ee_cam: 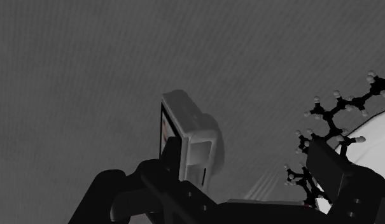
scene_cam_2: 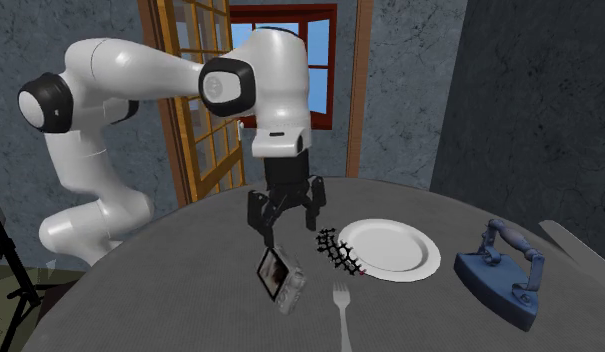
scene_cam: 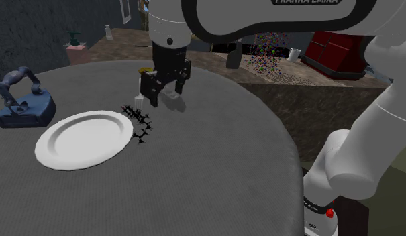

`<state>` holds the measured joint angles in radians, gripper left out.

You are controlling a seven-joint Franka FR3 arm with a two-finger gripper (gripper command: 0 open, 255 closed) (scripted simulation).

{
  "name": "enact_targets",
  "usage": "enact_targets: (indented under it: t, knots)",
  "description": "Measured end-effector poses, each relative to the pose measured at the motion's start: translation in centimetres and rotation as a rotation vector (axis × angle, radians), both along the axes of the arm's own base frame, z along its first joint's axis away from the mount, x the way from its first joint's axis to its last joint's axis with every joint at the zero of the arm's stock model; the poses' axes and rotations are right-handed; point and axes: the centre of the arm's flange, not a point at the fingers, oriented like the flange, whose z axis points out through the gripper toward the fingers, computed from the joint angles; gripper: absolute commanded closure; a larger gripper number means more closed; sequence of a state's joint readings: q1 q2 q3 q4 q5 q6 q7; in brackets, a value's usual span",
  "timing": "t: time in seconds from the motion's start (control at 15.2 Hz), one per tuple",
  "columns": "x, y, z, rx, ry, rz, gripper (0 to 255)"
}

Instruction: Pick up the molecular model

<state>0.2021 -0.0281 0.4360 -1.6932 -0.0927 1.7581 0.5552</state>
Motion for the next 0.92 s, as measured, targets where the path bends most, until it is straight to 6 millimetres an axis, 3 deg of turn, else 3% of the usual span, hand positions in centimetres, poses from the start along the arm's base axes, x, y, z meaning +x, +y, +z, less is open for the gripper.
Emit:
enact_targets:
  t: [0.4, 0.92]
  knots:
    - [2.1, 7.1, -0.3, 0.005, -0.013, 0.051, 0]
    - [2.2, 7.8, -3.4, 0.011, -0.025, 0.058, 0]
